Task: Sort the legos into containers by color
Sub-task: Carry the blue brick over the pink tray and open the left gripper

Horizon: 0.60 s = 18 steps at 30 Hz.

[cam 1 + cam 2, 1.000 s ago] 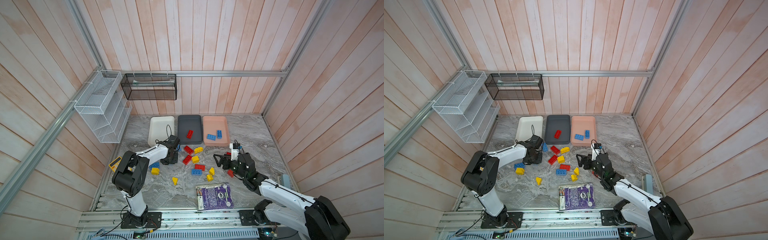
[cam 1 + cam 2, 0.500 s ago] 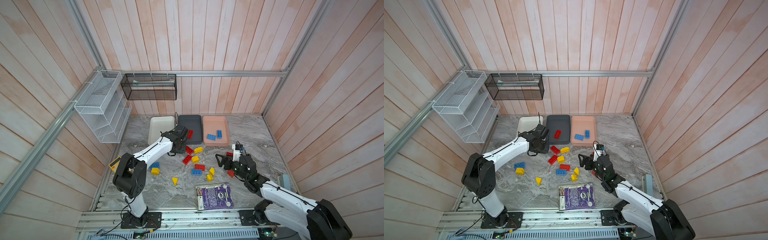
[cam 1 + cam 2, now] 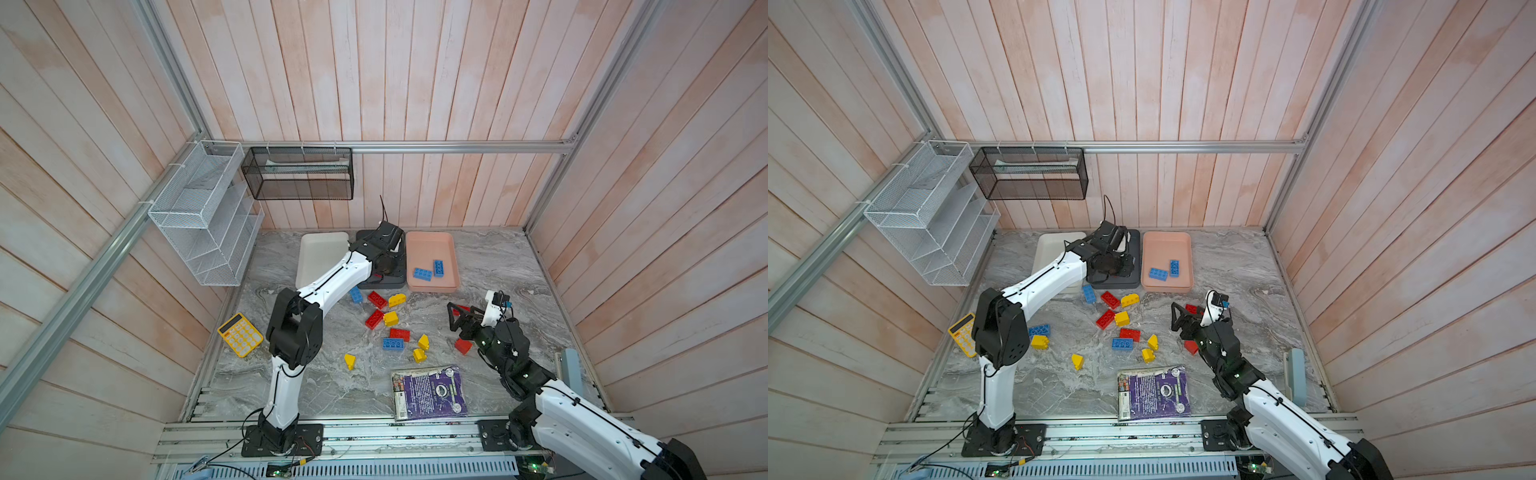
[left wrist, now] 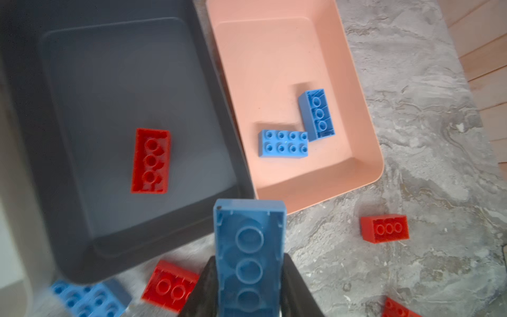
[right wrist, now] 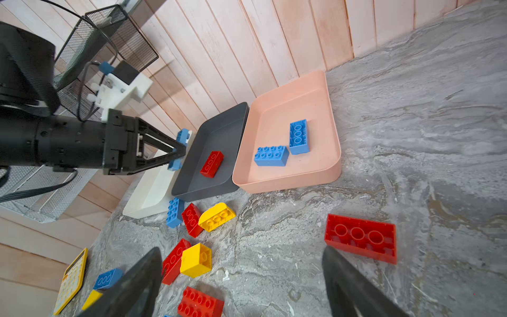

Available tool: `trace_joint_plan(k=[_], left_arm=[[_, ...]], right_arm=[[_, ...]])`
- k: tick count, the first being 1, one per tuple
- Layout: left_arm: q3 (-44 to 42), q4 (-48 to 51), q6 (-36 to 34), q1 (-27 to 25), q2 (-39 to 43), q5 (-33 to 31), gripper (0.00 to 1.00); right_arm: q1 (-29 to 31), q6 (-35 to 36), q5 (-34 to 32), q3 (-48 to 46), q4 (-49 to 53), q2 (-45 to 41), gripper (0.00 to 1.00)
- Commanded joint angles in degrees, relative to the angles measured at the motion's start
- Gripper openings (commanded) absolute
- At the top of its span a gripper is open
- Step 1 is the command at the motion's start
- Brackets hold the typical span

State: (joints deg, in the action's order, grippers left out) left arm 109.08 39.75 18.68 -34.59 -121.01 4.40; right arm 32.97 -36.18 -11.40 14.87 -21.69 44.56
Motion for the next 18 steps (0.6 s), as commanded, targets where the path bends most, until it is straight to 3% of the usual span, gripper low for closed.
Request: trace_joint_plan(k=[1,11,18], left_arm=[[7.26,-3.06,0.58,-1.15,-5.42,5.2,0.26],[29.69,-1.24,2.08,-2.05,-23.1,9.3,0.26],[32.87,-5.2,5.34,-0.8,-27.85,12.16,0.28]], right_arm=[[0.26,-1.14,-3.08,-0.67,1.81,-0.35,0.9],[0.28,-1.61,-4.07,-1.0,1.4,0.26,0.91],[0.2,-1.54,-4.25,-1.21,0.86,1.23,0.9]])
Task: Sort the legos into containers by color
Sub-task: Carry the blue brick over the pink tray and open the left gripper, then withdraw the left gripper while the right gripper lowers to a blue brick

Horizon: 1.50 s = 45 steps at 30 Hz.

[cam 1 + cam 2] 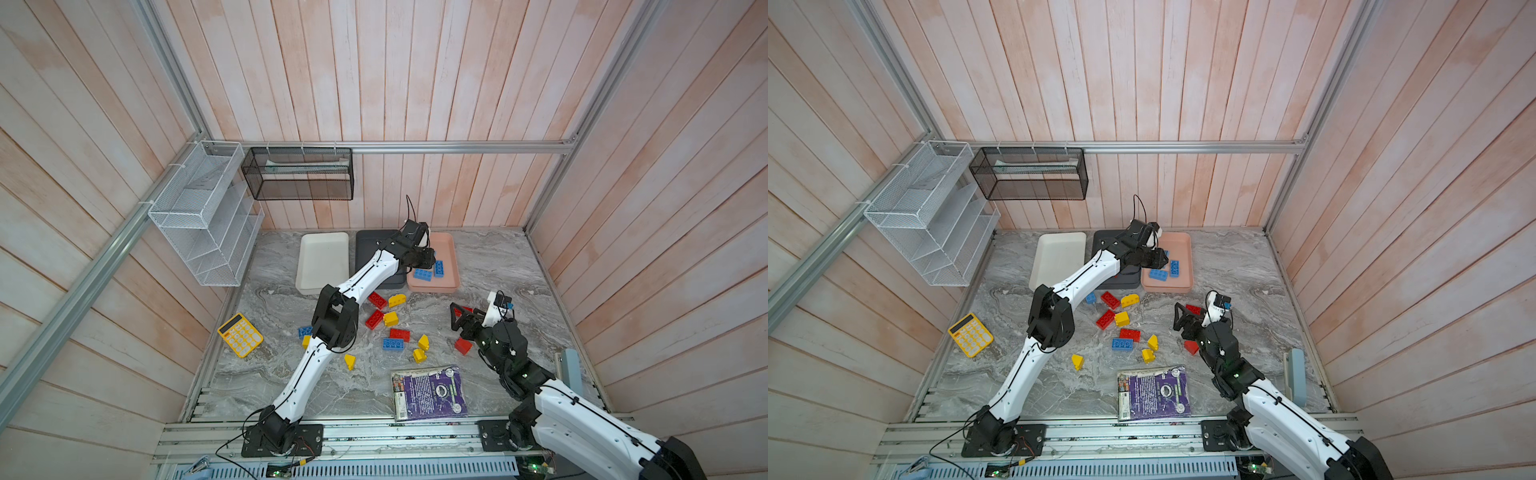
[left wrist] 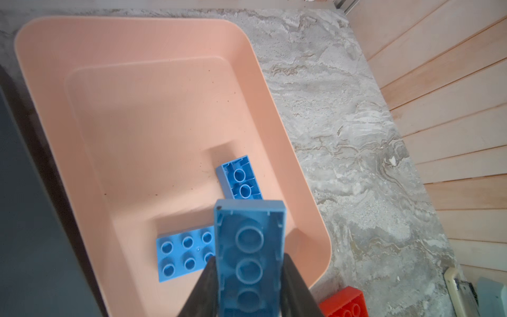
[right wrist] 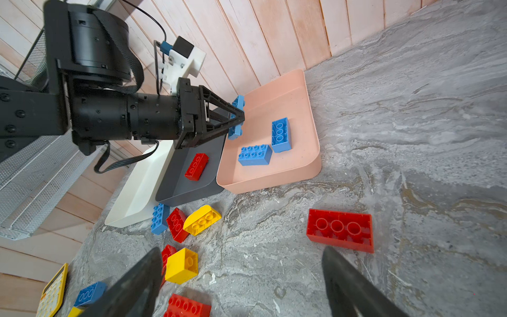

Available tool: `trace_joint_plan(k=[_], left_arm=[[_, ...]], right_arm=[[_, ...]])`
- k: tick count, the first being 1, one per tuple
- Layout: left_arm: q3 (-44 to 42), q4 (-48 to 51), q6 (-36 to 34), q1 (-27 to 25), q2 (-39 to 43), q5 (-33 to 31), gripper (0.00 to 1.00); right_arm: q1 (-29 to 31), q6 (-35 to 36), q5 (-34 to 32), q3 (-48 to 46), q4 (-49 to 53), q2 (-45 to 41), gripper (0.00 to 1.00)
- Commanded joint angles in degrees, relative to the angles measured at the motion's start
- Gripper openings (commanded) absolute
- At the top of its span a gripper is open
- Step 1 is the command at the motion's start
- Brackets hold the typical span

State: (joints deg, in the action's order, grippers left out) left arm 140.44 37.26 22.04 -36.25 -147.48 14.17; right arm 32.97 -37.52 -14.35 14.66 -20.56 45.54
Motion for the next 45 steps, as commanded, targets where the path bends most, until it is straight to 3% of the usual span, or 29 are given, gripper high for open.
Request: trace_joint_plan(k=[1,9,12,15,20,25,31,40,45], left_arm=[[1.64,-3.18,2.24,0.93,-1.57,2.75,0.28],[1.84,-4.69,3.14,1.36,-1.7,3.49,0.38],[2.81,-3.96,3.15,1.61,-1.51,2.79,0.57],[3.52,-3.41,3.38,2.13,-0.43,2.86,0.71],[2.51,-0.42,1.57,2.51,5.2,0.52,0.75],[-9.93,-1.16,-0.44,3.07,19.04,-3.91,0.76],[-32.64,-7.34,-2.09,3.52,41.58,-8.77,0.76],[-56.67,-8.3,-3.83,4.98,70.29,-15.53,0.78],[-67.87,-6.94,-3.6,5.48,83.16,-18.56,0.78]], right_arm=[[0.32,-0.19,-1.32,-0.96,-0.4,0.33,0.9],[0.25,-0.02,-1.29,-0.88,-0.82,1.33,0.9],[0.26,0.55,-1.7,-0.98,-0.71,0.38,0.9],[0.27,1.5,-1.01,-0.98,-0.77,-0.46,0.9],[0.32,3.28,4.99,3.49,1.53,3.3,0.9],[1.46,7.94,11.25,15.57,11.72,12.59,0.9],[2.91,12.59,15.85,27.21,24.25,20.16,0.9],[11.19,12.26,9.37,34.08,33.58,24.28,0.92],[14.44,11.93,7.05,38.37,37.7,31.79,0.91]])
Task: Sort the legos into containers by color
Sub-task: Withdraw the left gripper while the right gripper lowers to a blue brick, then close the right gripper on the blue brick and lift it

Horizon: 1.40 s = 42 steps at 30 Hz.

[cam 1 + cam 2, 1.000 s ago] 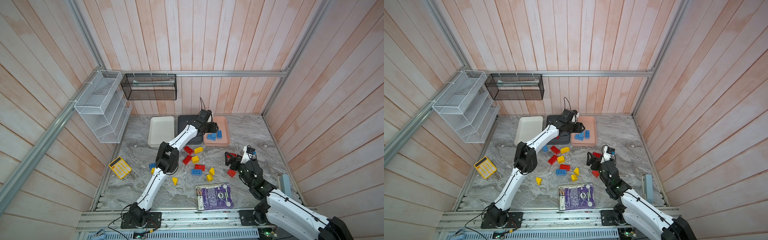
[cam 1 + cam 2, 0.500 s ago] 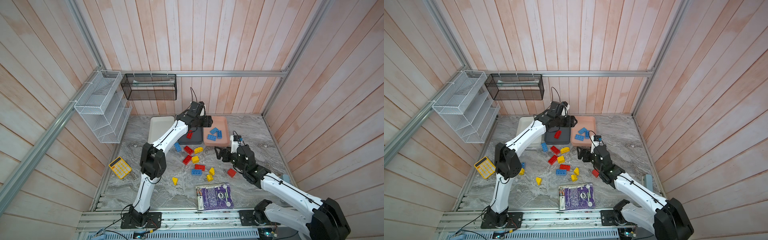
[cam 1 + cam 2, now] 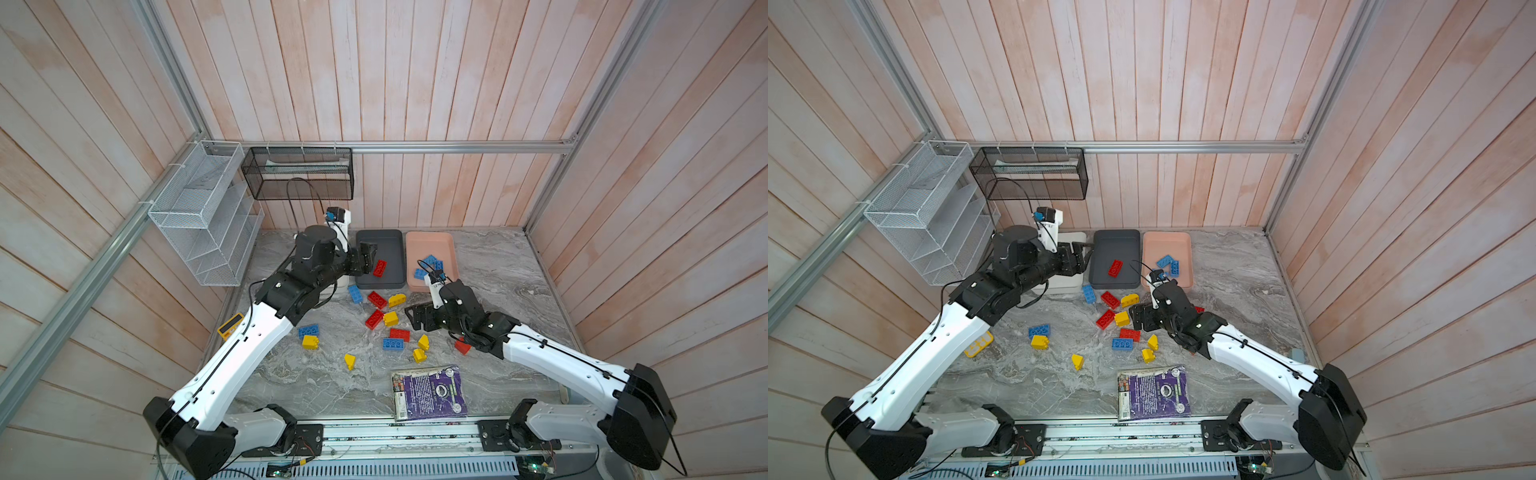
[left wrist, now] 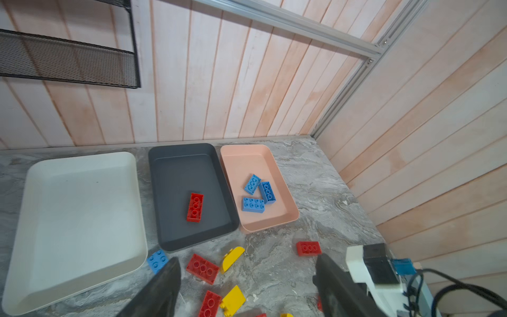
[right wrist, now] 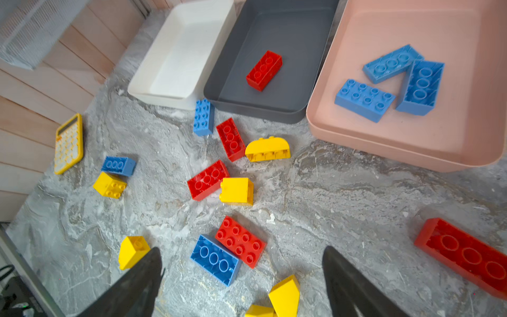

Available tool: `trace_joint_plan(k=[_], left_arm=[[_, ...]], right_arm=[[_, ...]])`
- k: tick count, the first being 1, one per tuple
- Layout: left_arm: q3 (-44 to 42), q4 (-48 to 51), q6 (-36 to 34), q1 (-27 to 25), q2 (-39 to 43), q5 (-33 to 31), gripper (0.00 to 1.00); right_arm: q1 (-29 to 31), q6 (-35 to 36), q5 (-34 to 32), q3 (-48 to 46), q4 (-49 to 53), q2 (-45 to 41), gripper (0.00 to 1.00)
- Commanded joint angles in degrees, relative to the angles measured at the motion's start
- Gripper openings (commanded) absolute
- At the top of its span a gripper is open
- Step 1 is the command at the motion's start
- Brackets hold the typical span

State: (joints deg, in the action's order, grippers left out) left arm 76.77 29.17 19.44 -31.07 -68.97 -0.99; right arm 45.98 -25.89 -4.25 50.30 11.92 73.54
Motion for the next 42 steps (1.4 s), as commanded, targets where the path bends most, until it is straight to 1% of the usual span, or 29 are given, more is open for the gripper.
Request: trace_joint_plan(k=[1,3,6,8,11,14,16,19,24,26,30,33,42], left_arm=[[-5.93,1.4,-0.86,0.22,6.49,-3.93,0.78],[-9.77,2.04,-0.47,0.31,10.6,-4.83,0.79],[-14.29,3.26,-0.17,0.32,15.16,-6.0,0.79],[-16.94,4.24,-0.03,0.32,17.31,-6.69,0.79],[-20.35,5.33,0.32,0.35,19.87,-7.66,0.79],[-23.28,5.85,0.62,0.35,22.7,-9.76,0.79],[-24.89,5.99,0.52,0.34,24.64,-11.29,0.79],[-26.2,6.16,0.37,0.42,26.51,-12.51,0.8],[-27.38,6.92,0.13,0.35,28.01,-15.46,0.8],[-28.51,6.68,-0.01,0.4,29.39,-16.51,0.8],[-30.44,5.83,0.24,0.37,31.68,-15.93,0.8],[-30.45,5.9,0.16,0.4,32.2,-15.62,0.8],[-31.07,5.12,-0.48,0.42,32.92,-14.55,0.8]], right_arm=[[2.0,-0.21,-4.36,3.5,5.75,5.24,0.91],[3.59,-0.64,-5.81,4.92,5.78,8.09,0.9],[5.47,-1.25,-5.86,6.38,5.7,11.99,0.9],[6.69,-2.86,-6.69,7.71,6.61,15.0,0.92],[8.44,-8.12,-9.77,7.81,6.32,17.88,0.96],[9.78,-14.2,-10.43,6.96,5.04,19.37,1.0],[10.79,-17.72,-12.36,8.0,6.62,21.23,1.0],[12.88,-20.95,-15.32,10.17,9.36,24.29,0.99],[14.37,-25.83,-15.77,11.04,9.68,26.76,0.98],[14.58,-27.13,-15.62,11.21,9.43,27.26,0.98],[14.64,-28.34,-15.42,12.21,9.44,28.35,0.96],[14.71,-28.25,-13.8,13.93,9.6,30.11,0.92],[15.54,-28.78,-12.94,17.25,10.75,34.44,0.86]])
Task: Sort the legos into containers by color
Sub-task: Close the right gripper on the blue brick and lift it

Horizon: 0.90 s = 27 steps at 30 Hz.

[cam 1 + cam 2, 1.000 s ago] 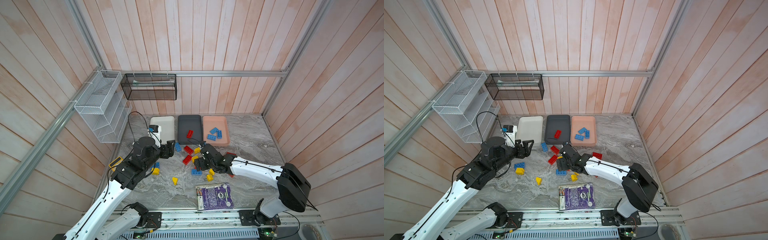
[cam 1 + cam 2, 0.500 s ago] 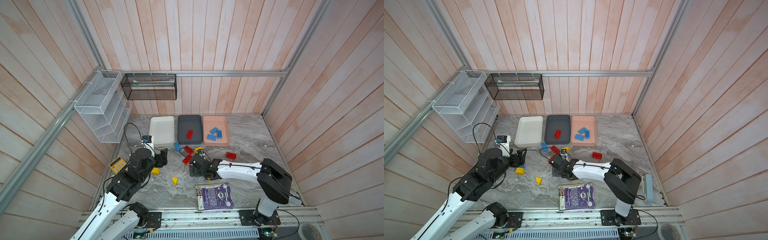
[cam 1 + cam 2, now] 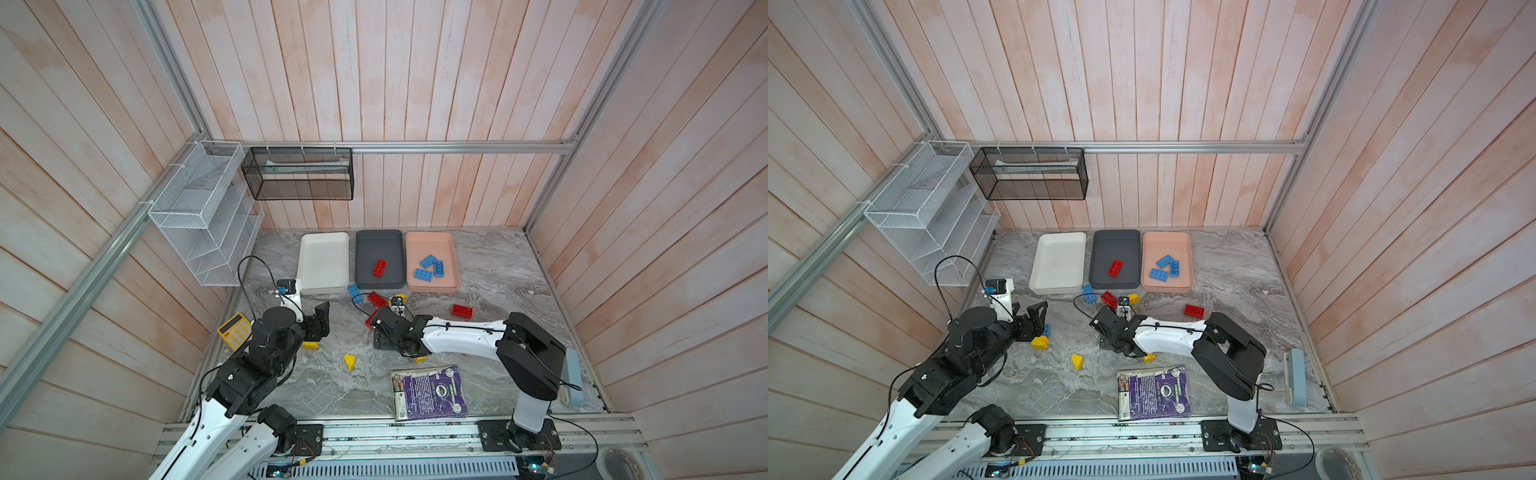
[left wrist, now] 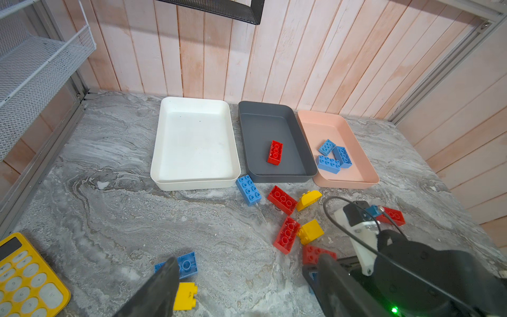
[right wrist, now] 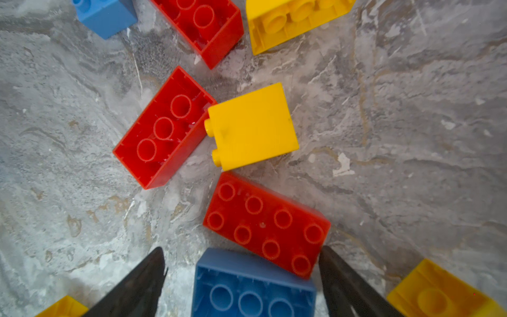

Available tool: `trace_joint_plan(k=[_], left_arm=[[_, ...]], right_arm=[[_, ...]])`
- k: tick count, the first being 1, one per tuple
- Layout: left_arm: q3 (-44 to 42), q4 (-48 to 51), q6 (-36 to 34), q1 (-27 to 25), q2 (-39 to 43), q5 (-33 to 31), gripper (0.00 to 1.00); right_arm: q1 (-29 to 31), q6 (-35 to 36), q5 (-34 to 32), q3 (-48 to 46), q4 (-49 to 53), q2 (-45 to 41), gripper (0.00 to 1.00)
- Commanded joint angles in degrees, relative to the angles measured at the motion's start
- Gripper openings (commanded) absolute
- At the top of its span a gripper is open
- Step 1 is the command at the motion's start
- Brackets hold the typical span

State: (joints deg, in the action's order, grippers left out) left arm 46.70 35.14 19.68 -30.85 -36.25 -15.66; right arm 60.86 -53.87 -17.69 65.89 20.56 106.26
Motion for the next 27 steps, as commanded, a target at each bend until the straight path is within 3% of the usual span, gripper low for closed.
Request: trace_joint_plan(k=[1,8,21,23,27], left_arm=[[-1.06,-0.95,-0.74,0.18,0.17,0.4,0.8],[-1.17,-1.19,-0.89,0.18,0.15,1.15,0.8],[-1.19,-1.22,-1.18,0.21,0.04,1.11,0.8],[-1.36,-1.21,-1.21,0.21,0.04,1.16,0.8],[-1.32,-1.21,-1.16,0.18,0.0,1.05,0.8]], right_arm=[[0.69,-0.8,0.34,1.95,2.43,2.13,0.86],[1.56,-0.47,-1.62,3.64,4.86,3.38,0.87],[2.27,0.51,-3.42,3.81,6.81,2.86,0.7],[2.35,1.11,-3.41,3.9,6.82,2.28,0.64],[2.37,1.95,-3.63,3.94,7.41,0.59,0.62]])
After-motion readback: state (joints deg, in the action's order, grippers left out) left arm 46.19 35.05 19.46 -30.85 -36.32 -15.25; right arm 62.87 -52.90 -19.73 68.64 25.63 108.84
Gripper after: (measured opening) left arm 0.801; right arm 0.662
